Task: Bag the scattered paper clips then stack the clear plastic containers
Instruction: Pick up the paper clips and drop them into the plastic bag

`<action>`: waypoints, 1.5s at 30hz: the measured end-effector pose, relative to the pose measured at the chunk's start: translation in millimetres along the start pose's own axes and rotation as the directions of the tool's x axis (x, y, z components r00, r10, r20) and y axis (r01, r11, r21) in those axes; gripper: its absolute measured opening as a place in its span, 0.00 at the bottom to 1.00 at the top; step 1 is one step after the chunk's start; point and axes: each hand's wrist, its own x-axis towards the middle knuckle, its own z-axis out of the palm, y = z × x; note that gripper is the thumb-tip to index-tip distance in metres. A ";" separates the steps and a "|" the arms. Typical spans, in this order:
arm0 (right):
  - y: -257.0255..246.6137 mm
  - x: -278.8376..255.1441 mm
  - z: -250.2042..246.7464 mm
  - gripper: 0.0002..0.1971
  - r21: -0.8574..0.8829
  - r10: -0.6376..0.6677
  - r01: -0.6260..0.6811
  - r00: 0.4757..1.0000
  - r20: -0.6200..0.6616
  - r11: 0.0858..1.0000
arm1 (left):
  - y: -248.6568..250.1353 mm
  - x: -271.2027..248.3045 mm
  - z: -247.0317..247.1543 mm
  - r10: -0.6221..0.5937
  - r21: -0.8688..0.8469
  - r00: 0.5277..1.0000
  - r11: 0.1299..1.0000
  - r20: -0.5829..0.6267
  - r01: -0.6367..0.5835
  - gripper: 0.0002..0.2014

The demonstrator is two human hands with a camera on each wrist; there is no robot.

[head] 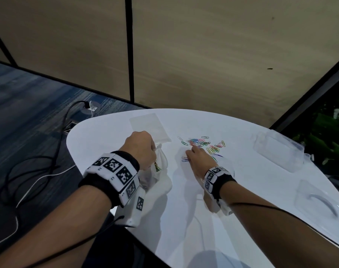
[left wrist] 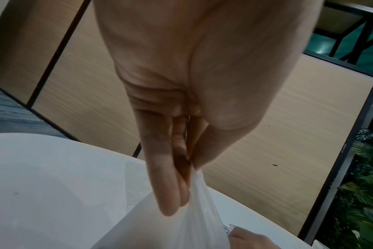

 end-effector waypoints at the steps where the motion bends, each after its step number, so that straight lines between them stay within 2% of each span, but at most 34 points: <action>1: -0.7 1.0 -4.5 0.14 -0.002 0.005 -0.006 1.000 -0.013 1.000 | 0.3 0.0 0.7 0.001 0.007 1.000 1.000 0.005 -0.001 0.13; 2: 0.0 1.9 -8.8 0.09 0.001 0.005 -0.005 1.000 -0.020 1.000 | 0.6 0.3 1.6 0.001 0.013 1.000 1.000 0.008 -0.001 0.13; 4: 5.6 1.1 -19.5 0.09 0.039 0.039 -0.039 0.999 -0.012 0.998 | 1.0 0.9 3.4 0.001 0.019 1.000 1.000 0.013 -0.002 0.13; 5: 9.8 -1.0 -25.0 0.10 0.112 0.095 -0.092 0.995 -0.023 0.989 | 1.4 1.2 4.3 0.001 0.021 1.000 1.000 0.015 -0.001 0.13; 7: 19.6 -8.4 -36.4 0.08 0.362 0.291 -0.250 0.955 -0.063 0.898 | 3.1 2.0 5.9 0.003 0.027 1.000 1.000 0.027 -0.003 0.12; 8: 23.0 -12.5 -43.0 0.07 0.508 0.404 -0.323 0.913 -0.054 0.799 | 4.1 2.4 6.5 0.005 0.029 0.999 1.000 0.034 -0.006 0.12; 9: 26.4 -16.1 -49.5 0.05 0.667 0.504 -0.372 0.863 -0.007 0.646 | 5.5 2.6 6.8 0.006 0.031 0.999 0.999 0.039 -0.007 0.11; 10: 27.6 -20.9 -58.3 0.04 0.834 0.571 -0.371 0.817 0.085 0.407 | 6.8 3.0 7.3 0.005 0.030 0.999 1.000 0.041 -0.007 0.11; 11: 26.0 -25.5 -68.8 0.03 0.948 0.577 -0.306 0.792 0.200 0.090 | 8.0 3.1 8.0 0.004 0.025 0.999 1.000 0.043 -0.005 0.11; 12: 22.6 -30.7 -81.3 0.04 0.956 0.534 -0.206 0.795 0.288 -0.208 | 8.9 3.4 8.8 0.005 0.020 0.999 1.000 0.046 -0.006 0.10; 13: 18.2 -35.9 -94.8 0.05 0.898 0.463 -0.129 0.821 0.335 -0.421 | 9.8 3.3 9.5 0.007 0.015 0.999 1.000 0.049 -0.008 0.10; 14: 11.6 -40.7 -107.7 0.06 0.840 0.386 -0.110 0.851 0.356 -0.531 | 10.2 3.2 10.7 0.010 0.008 0.999 1.000 0.051 -0.010 0.10; 15: 3.1 -45.6 -119.8 0.07 0.803 0.309 -0.118 0.883 0.354 -0.585 | 10.8 3.0 11.7 0.011 -0.004 0.999 1.000 0.049 -0.011 0.10; 17: -18.0 -54.3 -137.8 0.08 0.778 0.187 -0.158 0.924 0.334 -0.608 | 12.2 2.9 13.4 0.015 -0.033 0.999 0.999 0.039 -0.014 0.09; 20: -51.6 -62.9 -141.6 0.06 0.800 0.075 -0.252 0.935 0.346 -0.544 | 15.4 2.2 14.8 0.027 -0.056 0.999 0.998 0.017 -0.026 0.11; 22: -71.2 -66.2 -133.2 0.08 0.867 0.072 -0.298 0.933 0.353 -0.399 | 18.7 0.0 15.3 0.033 -0.066 0.999 0.997 0.015 -0.032 0.13; 25: -86.1 -64.4 -114.9 0.13 0.963 0.132 -0.266 0.954 0.270 -0.048 | 24.2 -3.4 15.0 0.043 -0.078 0.999 0.996 0.027 -0.041 0.16; 28: -89.9 -62.5 -112.8 0.09 0.927 0.145 -0.122 0.987 0.074 0.355 | 25.2 -4.7 14.7 0.045 -0.091 0.998 0.995 0.034 -0.042 0.15; 30: -88.6 -62.9 -116.5 0.11 0.833 0.083 0.000 0.995 -0.055 0.553 | 24.3 -4.5 15.8 0.051 -0.096 0.998 0.994 0.048 -0.046 0.13; 32: -89.0 -64.2 -125.2 0.14 0.703 -0.055 0.100 0.995 -0.086 0.704 | 22.0 -2.3 15.8 0.051 -0.092 0.998 0.995 0.033 -0.047 0.13; 34: -85.1 -63.3 -131.2 0.14 0.678 -0.164 0.131 0.986 -0.017 0.723 | 19.7 -0.6 15.1 0.045 -0.094 0.999 0.995 0.009 -0.044 0.12; 36: -75.2 -58.6 -140.0 0.15 0.780 -0.187 0.105 0.982 0.016 0.617 | 18.5 -1.2 13.2 0.044 -0.104 0.999 0.994 -0.011 -0.045 0.11; 38: -57.5 -46.2 -144.9 0.18 0.889 -0.109 0.054 0.994 -0.004 0.456 | 17.4 -3.1 11.3 0.046 -0.095 0.999 0.994 -0.022 -0.048 0.10; 39: -47.3 -37.4 -145.3 0.19 0.897 -0.037 0.052 0.999 -0.040 0.440 | 17.0 -3.6 10.9 0.043 -0.095 0.999 0.994 -0.022 -0.045 0.10; 40: -35.5 -25.4 -141.1 0.19 0.863 0.041 0.056 0.995 -0.088 0.503 | 17.0 -3.7 10.6 0.043 -0.101 0.999 0.994 -0.017 -0.045 0.10; 42: -12.8 4.5 -123.9 0.19 0.642 0.103 0.003 0.987 -0.126 0.767 | 15.8 -3.4 10.8 0.052 -0.102 0.999 0.993 -0.002 -0.052 0.10; 43: -4.8 18.1 -111.0 0.20 0.479 0.072 -0.024 0.994 -0.083 0.878 | 15.0 -2.8 11.1 0.056 -0.095 0.998 0.994 0.003 -0.056 0.10; 45: 3.1 40.7 -83.4 0.23 0.236 -0.001 -0.005 1.000 0.026 0.972 | 14.0 -1.6 11.8 0.064 -0.074 0.998 0.995 0.009 -0.063 0.10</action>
